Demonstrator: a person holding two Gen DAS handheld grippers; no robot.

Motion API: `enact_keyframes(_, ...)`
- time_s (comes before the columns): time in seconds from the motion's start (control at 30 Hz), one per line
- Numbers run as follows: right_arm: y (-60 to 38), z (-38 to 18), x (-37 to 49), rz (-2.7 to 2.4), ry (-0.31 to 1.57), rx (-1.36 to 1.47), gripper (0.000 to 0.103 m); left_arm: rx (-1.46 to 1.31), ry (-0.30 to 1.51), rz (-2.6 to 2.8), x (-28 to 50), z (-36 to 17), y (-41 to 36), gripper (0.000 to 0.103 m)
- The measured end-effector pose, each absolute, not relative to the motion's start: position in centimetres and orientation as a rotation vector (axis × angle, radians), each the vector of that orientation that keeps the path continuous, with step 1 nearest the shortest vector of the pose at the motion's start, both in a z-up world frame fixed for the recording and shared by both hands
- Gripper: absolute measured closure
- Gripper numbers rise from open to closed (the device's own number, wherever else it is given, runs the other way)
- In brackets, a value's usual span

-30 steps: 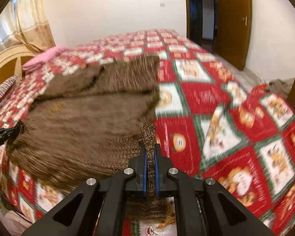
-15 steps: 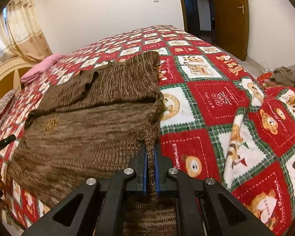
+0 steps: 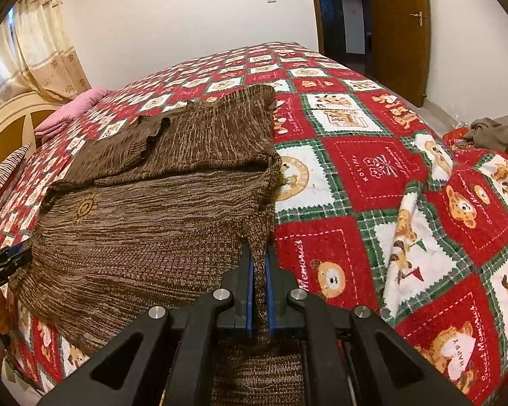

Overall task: Fold small clothes
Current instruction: 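Lift the hem with both grippers and fold it over toward the collar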

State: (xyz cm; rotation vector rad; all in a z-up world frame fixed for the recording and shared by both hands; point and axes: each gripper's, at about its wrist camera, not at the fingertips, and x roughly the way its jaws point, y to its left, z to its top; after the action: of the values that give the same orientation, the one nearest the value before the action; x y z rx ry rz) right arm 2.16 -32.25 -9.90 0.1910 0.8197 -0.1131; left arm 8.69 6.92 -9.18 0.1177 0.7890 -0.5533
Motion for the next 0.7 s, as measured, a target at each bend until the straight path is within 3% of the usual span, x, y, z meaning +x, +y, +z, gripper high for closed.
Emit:
enact_keyframes(0.6,-30.6,-0.5,0.4,-0.196,0.536,0.078,0.097,-0.14,0.685,-0.496,11.6,-3.5,9.5,0.092)
enact_keyframes(0.7,-30.7,-0.8,2.3,-0.159,0.587,0.086,0.097,-0.122,0.72,-0.483,12.9,-4.0,8.8,0.092)
